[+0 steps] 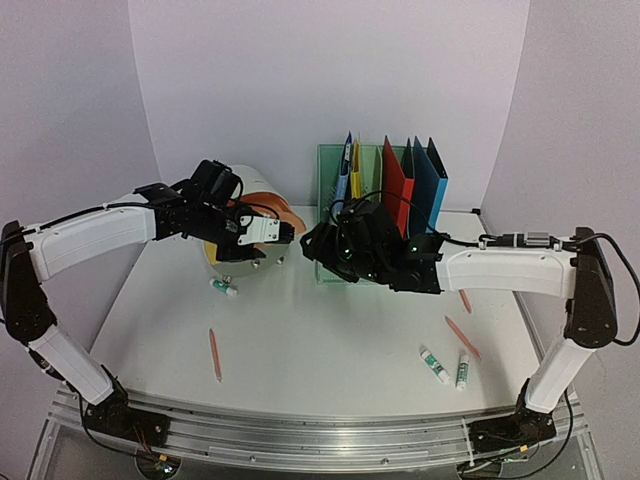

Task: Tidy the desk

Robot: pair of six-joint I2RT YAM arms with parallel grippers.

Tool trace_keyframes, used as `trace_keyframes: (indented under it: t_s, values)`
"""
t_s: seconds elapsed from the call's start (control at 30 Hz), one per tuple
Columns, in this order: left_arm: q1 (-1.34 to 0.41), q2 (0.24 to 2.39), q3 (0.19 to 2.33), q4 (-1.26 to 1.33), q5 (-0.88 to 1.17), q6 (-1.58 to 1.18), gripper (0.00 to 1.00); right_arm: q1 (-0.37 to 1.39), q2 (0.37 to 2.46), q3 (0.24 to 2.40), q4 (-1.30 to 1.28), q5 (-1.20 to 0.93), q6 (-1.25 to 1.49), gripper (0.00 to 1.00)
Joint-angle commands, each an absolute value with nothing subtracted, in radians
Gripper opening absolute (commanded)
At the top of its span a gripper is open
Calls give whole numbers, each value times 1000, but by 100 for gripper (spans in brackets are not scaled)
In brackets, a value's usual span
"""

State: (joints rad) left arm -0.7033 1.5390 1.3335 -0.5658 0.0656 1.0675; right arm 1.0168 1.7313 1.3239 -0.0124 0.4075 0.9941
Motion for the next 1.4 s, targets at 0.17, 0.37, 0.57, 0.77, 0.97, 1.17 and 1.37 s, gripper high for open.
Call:
trace_keyframes:
  t_s: [0.17,0.37,0.57,0.77,0.97,1.17,1.37]
  values:
    - [-662,1541,1338,-495,9,1124,44,1014,1692,1332,0,421,982,68]
    - [-615,1549,1334,-481,-21,1137,44,1015,1692,1337,0,426,974,68]
    - [-574,1569,1337,-449,-22,1143,44,1015,1697,1344,0,423,970,68]
    - [-550,1588,1333,-412,-40,1147,44,1015,1692,1337,0,423,974,68]
    - [-537,1592,1331,-410,-43,1145,44,1014,1696,1340,0,419,977,68]
    - [-534,1582,1315,-411,-52,1151,45,1014,1742,1382,0,385,977,67]
    - [-526,1576,1311,-417,-47,1149,45,1015,1816,1456,24,327,984,67]
